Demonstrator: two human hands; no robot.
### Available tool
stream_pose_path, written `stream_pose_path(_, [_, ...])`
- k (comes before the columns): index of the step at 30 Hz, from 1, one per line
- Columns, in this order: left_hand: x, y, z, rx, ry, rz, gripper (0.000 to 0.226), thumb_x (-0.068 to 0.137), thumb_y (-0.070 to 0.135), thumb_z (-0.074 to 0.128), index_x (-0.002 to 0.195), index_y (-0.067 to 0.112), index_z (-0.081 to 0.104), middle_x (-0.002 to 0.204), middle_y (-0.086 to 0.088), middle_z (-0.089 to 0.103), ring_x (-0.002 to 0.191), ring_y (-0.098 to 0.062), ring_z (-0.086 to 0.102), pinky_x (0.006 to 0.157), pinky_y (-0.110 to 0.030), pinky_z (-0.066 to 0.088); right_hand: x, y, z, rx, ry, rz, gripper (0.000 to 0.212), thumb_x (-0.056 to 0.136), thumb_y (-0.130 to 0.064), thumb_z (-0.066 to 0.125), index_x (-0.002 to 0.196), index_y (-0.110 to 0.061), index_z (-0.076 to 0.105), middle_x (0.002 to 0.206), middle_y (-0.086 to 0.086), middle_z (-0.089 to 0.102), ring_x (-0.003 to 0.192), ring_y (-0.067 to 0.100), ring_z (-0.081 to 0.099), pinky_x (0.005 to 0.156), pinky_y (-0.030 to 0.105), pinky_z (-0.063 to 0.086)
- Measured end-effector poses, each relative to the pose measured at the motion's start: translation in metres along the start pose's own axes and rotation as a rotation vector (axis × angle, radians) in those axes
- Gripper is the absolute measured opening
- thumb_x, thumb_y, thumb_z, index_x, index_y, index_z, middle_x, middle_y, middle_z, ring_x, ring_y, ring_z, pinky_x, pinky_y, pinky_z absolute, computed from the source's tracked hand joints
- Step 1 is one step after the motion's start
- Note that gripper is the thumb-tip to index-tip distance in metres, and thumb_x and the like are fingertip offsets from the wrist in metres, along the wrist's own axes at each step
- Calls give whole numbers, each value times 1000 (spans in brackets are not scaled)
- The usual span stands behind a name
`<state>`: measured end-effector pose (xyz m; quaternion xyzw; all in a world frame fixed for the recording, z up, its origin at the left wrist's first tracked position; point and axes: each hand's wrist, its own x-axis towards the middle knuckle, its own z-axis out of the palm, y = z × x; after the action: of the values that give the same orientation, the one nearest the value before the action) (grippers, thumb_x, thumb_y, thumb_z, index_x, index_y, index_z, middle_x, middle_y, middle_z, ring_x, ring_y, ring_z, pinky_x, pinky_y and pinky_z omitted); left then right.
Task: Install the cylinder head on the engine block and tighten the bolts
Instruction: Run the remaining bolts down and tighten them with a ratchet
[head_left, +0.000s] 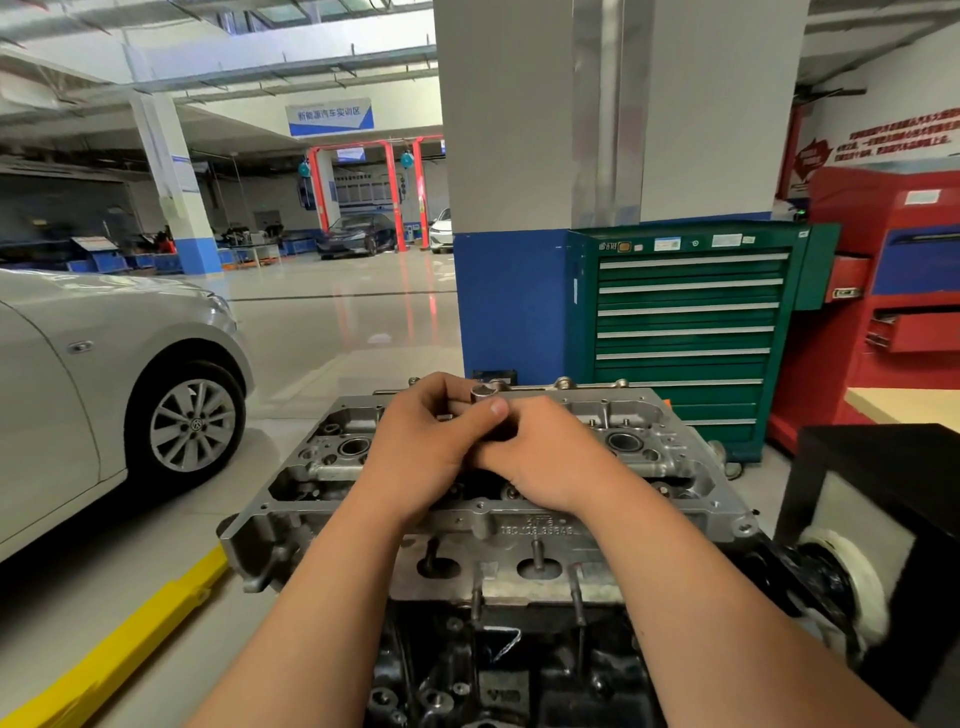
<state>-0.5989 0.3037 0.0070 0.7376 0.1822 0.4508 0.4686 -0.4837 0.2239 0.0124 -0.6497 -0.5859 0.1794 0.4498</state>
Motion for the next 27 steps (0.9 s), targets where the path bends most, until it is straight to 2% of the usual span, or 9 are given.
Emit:
stream_pose_path(3, [-3, -1, -4, 3, -31, 40, 3, 86, 23, 70, 87, 20, 72, 82, 2, 73, 78, -11, 68, 70, -23, 52, -1, 1, -2, -34, -15, 4, 20, 82, -22, 63, 101, -20, 71, 85, 5, 72, 72, 14, 63, 73, 39, 53])
stream_pose_path(5, [-5, 0, -5, 8, -66, 56, 13, 92, 21, 63, 89, 27, 74, 86, 5, 74, 83, -7, 68, 72, -17, 51, 0, 1, -1, -52, 15, 2, 9, 82, -22, 65, 85, -14, 68, 69, 5, 65, 59, 13, 52, 61, 35, 46])
stream_pose_path(8, [-4, 2, -2, 12, -66, 28, 14, 90, 29, 61, 98, 34, 71, 97, 11, 73, 94, -4, 66, 79, -16, 50, 0, 0, 1, -95, 72, 8, 13, 80, -26, 67, 72, -16, 65, 56, 0, 59, 50, 11, 47, 52, 28, 39])
stream_pose_path(11, [-2, 2, 2, 51, 3, -10, 17, 76, 35, 73, 88, 26, 65, 87, 6, 69, 83, -8, 64, 76, -26, 51, -1, -2, 3, -107, 85, 22, 11, 78, -28, 61, 82, -22, 69, 70, 2, 69, 63, 20, 62, 58, 32, 50])
stream_pose_path(14, [-4, 2, 0, 95, 48, 11, 10, 83, 25, 74, 80, 19, 67, 77, 4, 70, 73, -10, 65, 68, -24, 49, -3, -2, 2, -98, 20, 31, 24, 77, -30, 58, 98, -28, 70, 76, -3, 72, 65, 11, 64, 63, 30, 52])
stream_pose_path(18, [-7, 6, -2, 54, -52, 23, 13, 93, 19, 61, 90, 25, 72, 86, 5, 73, 81, -6, 66, 68, -13, 49, -2, 0, -2, -60, 10, 73, 9, 82, -20, 63, 83, -11, 67, 59, -1, 58, 45, 8, 45, 53, 28, 39])
stream_pose_path(21, [-5, 8, 1, 47, -79, -1, 14, 91, 23, 63, 100, 32, 68, 93, 12, 72, 87, -2, 64, 74, -12, 49, -1, 0, 1, -72, 64, 44, 8, 80, -23, 66, 77, -16, 68, 64, 4, 65, 55, 13, 51, 57, 31, 43])
stream_pose_path(25, [-4, 7, 0, 101, -28, 20, 10, 84, 26, 72, 76, 25, 67, 74, 5, 66, 69, -6, 61, 65, -22, 47, -1, -3, 3, -82, 66, 32, 14, 77, -26, 60, 87, -29, 71, 75, -2, 72, 73, 17, 67, 67, 34, 54])
stream_pose_path(27, [-4, 6, -3, 74, -35, 40, 15, 88, 23, 68, 78, 34, 71, 75, 9, 70, 71, -3, 65, 64, -17, 47, -3, -1, 1, -61, 37, 16, 16, 80, -25, 60, 93, -25, 70, 79, -1, 72, 73, 14, 66, 70, 35, 54])
